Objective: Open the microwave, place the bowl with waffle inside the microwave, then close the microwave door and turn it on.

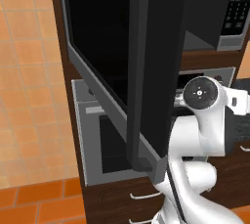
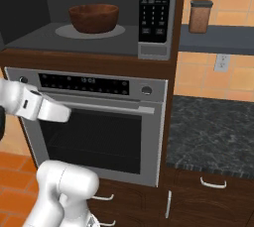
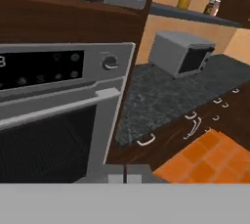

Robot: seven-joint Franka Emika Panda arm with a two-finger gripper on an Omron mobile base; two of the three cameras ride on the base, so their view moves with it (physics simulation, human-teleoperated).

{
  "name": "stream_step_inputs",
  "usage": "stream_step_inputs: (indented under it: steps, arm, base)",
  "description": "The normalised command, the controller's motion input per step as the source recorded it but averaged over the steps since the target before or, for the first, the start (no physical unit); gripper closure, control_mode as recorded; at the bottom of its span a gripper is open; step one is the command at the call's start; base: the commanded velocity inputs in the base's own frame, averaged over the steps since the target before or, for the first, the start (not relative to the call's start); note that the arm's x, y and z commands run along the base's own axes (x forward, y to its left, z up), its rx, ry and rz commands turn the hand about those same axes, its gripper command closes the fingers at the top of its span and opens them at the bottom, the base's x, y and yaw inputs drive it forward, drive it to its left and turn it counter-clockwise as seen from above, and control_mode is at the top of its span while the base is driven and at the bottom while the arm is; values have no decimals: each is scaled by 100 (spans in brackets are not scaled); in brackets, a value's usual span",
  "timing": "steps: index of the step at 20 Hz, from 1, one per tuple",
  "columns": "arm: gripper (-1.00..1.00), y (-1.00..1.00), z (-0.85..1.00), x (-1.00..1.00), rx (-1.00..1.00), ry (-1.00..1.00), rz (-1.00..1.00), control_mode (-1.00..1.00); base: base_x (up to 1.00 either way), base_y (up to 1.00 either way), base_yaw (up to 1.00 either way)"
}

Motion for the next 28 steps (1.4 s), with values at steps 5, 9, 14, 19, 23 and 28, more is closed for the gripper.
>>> stream_step_inputs:
  steps: [5,9,14,19,23,28]
  arm:
    - [100,-39,-72,0,-53,0,-19,-100]
    - [100,-4,-84,-4,-56,-9,-19,-100]
    - [100,21,-73,-60,-50,-19,-14,-100]
    - [100,67,-45,-100,-31,-21,0,-100]
    - [100,76,-43,-91,-25,-21,0,-100]
    - [100,80,-4,-74,-8,-37,0,-100]
  base:
    - [0,0,0]
    - [0,0,0]
    - [0,0,0]
    - [0,0,0]
    - [0,0,0]
    - [0,0,0]
